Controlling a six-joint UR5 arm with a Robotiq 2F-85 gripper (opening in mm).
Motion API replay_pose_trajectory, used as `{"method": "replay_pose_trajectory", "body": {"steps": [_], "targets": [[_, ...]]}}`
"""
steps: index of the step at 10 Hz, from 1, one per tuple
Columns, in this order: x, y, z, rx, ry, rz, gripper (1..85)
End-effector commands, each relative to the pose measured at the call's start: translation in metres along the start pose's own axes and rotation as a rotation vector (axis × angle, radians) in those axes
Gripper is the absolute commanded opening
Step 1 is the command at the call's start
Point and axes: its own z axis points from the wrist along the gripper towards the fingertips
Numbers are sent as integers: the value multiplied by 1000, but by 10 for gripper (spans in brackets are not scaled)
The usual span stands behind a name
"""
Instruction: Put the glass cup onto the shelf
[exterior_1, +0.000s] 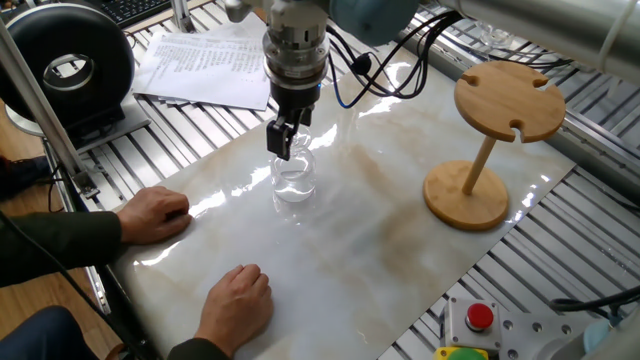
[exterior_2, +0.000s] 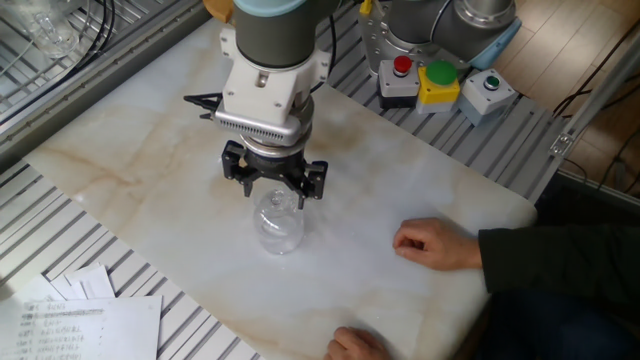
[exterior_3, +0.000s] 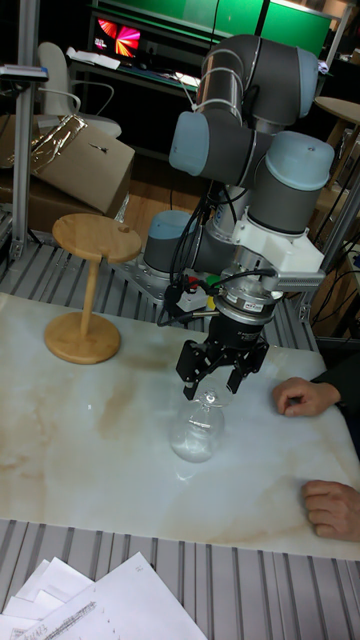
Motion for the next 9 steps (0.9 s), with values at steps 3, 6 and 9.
{"method": "replay_pose_trajectory", "body": {"steps": [3, 6, 9], "targets": [[-1, 2, -1, -14, -6, 3, 713], [-3, 3, -2, -17, -10, 8, 687], [-3, 3, -3, -21, -6, 21, 613]]}}
